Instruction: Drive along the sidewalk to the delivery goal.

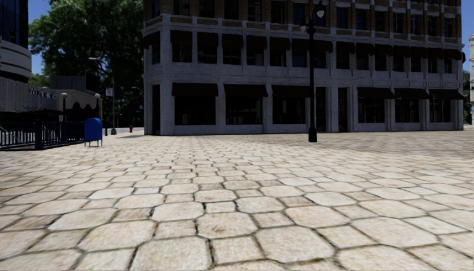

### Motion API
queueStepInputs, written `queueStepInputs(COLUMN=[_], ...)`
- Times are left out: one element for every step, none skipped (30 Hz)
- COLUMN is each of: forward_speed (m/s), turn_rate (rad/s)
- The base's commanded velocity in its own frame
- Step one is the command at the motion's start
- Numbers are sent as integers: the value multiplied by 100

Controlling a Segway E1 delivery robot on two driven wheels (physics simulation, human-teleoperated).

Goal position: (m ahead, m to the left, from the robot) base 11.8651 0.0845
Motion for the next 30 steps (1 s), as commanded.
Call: queueStepInputs(forward_speed=[150,150,150,150,150,150,150,150,150,150,150,150,150,150,150,150,150,150,150,150,150,150,150,150,150,150,150,150,150,150], turn_rate=[-21,-21,-21,-21,-21,-21,-21,-21,-21,-21,-21,-21,-21,-21,-21,-22,-24,-25,-26,-26,-26,-26,-26,-26,-26,-26,-26,-26,-26,-26])
